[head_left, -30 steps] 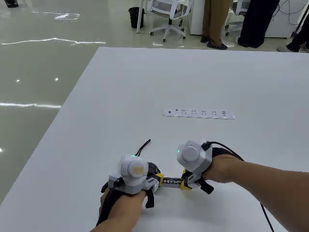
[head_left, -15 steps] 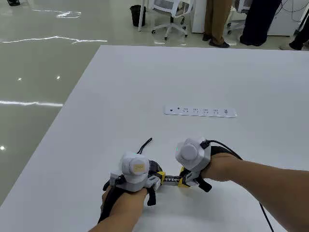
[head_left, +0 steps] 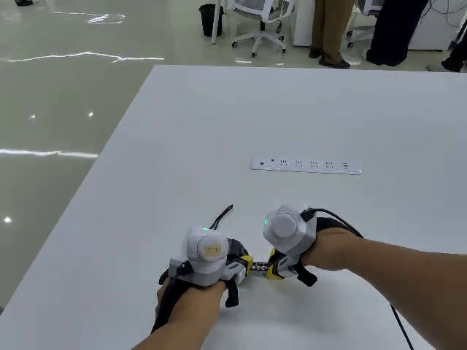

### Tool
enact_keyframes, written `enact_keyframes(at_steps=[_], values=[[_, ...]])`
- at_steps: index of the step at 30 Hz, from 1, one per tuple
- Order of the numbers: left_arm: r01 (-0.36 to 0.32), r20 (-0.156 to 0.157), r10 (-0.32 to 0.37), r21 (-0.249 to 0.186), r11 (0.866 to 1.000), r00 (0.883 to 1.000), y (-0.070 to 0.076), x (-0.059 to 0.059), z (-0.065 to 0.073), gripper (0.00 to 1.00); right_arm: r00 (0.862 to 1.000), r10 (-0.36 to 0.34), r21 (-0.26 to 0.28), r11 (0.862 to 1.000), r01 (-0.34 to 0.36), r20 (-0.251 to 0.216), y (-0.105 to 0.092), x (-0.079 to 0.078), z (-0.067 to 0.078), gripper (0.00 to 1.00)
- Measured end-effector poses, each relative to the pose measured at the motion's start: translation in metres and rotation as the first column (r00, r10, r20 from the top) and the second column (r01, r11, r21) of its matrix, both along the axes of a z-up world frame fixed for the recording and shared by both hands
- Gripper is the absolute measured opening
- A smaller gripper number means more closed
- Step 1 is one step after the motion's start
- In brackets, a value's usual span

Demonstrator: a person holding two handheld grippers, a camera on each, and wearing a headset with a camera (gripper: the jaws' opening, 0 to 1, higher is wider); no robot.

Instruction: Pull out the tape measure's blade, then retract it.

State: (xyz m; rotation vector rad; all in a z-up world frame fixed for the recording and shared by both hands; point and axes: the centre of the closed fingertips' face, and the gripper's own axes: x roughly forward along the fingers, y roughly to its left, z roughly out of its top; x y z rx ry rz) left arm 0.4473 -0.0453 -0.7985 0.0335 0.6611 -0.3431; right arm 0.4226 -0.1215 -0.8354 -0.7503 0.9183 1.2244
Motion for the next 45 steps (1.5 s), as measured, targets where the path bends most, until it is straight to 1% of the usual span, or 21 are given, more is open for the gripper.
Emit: enact_keyframes(at_steps=[5,21,26,29,38,45], values=[[0.001,-0.001,-0.001,-0.004,1.0,1.0,0.0,0.0,0.0,0.57,1.0,-0.004,0.009,1.0,0.004,-0.007,0.003,0.0,-0.001,0.14],[0.0,-0.004,0.0,-0.01,1.0,1.0,0.0,0.0,-0.001,0.57,1.0,0.014,0.015,1.0,-0.014,0.0,0.012,0.002,0.0,0.14],[0.0,-0.003,0.0,-0.013,1.0,1.0,0.0,0.001,-0.001,0.57,1.0,0.016,0.026,1.0,-0.016,0.0,0.014,0.001,0.001,0.14],[-0.002,-0.005,0.002,-0.017,1.0,1.0,0.0,0.001,0.0,0.57,1.0,0.007,0.037,0.999,-0.007,-0.01,0.015,0.003,0.0,0.14],[-0.007,-0.011,0.006,-0.033,0.999,1.0,0.001,0.001,0.0,0.57,1.0,0.01,0.056,0.998,-0.01,-0.01,0.024,0.003,0.0,0.14],[0.002,-0.008,-0.002,-0.043,0.999,1.0,0.001,0.0,0.0,0.57,1.0,0.017,0.067,0.998,-0.016,-0.011,0.03,0.002,0.001,0.14]])
